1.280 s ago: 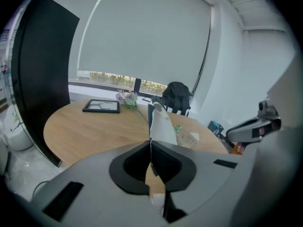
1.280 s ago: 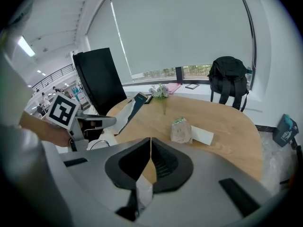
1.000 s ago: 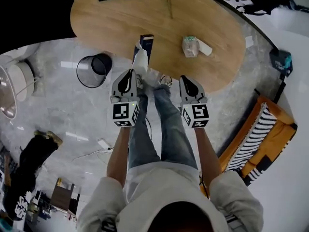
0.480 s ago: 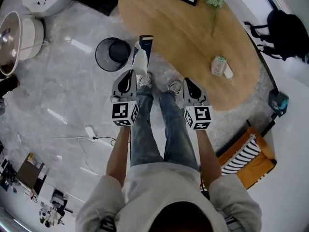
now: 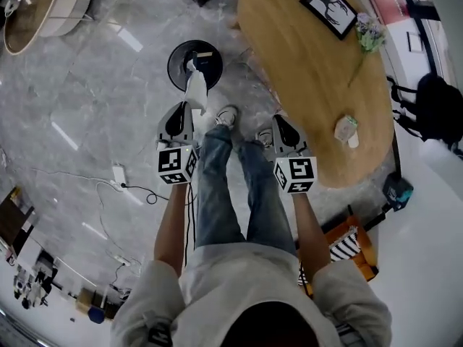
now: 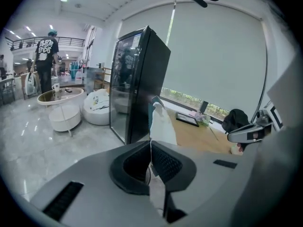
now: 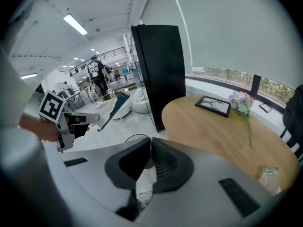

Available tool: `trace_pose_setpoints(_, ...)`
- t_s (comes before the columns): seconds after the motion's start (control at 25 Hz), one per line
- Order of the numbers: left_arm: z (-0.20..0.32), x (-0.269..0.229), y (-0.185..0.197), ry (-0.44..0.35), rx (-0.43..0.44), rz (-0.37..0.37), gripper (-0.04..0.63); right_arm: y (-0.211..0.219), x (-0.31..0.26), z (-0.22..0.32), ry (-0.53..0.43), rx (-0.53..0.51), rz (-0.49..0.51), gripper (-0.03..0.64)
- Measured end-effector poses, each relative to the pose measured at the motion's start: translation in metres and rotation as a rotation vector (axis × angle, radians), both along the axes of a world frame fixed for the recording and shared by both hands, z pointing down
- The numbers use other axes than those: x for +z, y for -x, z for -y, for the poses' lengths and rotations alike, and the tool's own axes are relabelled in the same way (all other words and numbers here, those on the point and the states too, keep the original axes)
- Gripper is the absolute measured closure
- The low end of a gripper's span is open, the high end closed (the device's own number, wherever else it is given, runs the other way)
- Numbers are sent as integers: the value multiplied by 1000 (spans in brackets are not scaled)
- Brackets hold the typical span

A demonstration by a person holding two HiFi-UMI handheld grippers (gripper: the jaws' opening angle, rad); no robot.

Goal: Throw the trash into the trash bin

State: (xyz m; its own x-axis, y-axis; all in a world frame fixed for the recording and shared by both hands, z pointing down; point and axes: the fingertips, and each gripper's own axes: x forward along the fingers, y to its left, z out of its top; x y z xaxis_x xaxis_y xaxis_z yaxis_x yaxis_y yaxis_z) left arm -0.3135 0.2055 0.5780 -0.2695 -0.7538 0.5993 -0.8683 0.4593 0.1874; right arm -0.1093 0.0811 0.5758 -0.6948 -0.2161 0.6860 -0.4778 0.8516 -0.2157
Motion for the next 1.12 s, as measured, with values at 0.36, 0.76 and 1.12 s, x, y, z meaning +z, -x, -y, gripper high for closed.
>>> trace_pose_setpoints(0.36, -26, 68, 40, 77, -103, -94, 577, 42, 13, -15, 29, -66, -34, 586)
trace_pose_setpoints(0.76, -19, 169, 53, 258, -116, -252, 577, 36, 29, -10, 44, -74, -97, 586)
trace_pose_setpoints(1.12, -27, 222, 35, 413, -81, -337, 574, 31, 31, -4, 39, -57, -105, 586)
